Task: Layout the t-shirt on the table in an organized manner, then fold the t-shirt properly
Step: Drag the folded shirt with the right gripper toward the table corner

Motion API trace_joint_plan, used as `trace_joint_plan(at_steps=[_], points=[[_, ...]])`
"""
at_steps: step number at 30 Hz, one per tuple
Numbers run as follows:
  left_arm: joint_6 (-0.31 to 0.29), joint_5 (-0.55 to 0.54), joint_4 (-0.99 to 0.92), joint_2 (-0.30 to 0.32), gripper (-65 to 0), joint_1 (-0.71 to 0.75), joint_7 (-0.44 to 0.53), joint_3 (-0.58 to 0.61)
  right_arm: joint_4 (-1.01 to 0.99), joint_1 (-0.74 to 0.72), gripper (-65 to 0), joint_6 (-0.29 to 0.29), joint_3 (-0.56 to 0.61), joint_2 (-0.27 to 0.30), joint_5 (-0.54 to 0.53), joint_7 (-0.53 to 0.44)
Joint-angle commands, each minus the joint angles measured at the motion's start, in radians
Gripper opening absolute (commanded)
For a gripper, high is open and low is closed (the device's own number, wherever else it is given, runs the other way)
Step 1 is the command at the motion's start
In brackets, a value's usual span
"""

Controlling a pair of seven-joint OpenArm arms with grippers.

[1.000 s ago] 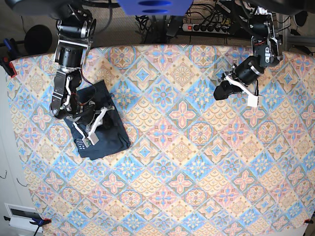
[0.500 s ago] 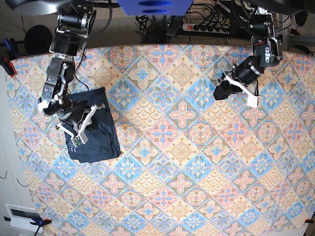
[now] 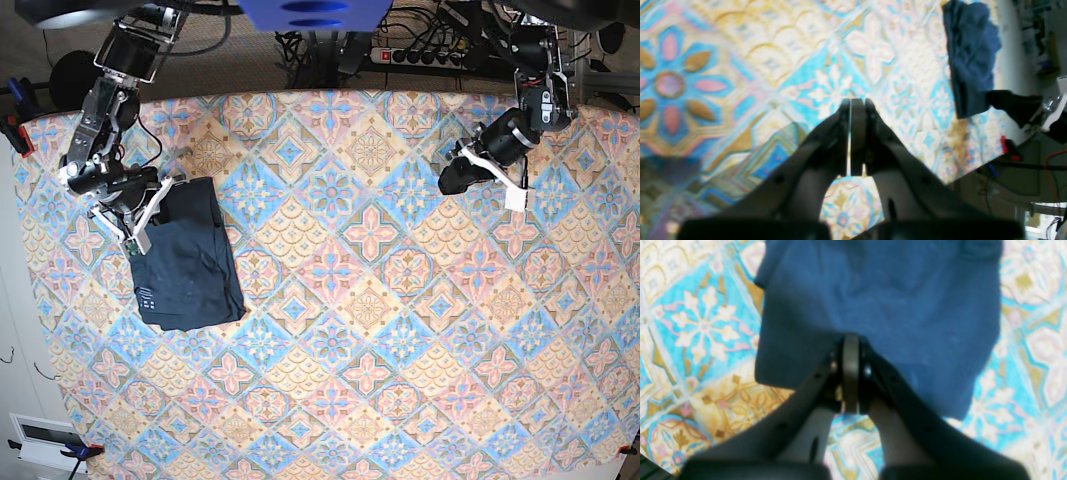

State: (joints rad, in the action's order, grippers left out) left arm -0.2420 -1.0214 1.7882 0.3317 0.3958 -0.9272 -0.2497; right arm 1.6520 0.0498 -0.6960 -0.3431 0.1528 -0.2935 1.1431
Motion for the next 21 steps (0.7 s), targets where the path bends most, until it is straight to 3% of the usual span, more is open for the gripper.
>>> trace_joint_plan(at_steps=[1, 21], points=[[-0.012, -0.02, 0.02, 0.01, -65.0, -0.008, 0.018, -0.006, -0.003, -0.012, -64.4, -0.002, -0.004, 0.014, -0.005, -0.013], [-0.012, -0.02, 0.089, 0.054, -65.0, 0.027, 0.018, -0.009, -0.031, 0.055, -64.4, -0.002, 0.023, 0.014, -0.005, -0.008]])
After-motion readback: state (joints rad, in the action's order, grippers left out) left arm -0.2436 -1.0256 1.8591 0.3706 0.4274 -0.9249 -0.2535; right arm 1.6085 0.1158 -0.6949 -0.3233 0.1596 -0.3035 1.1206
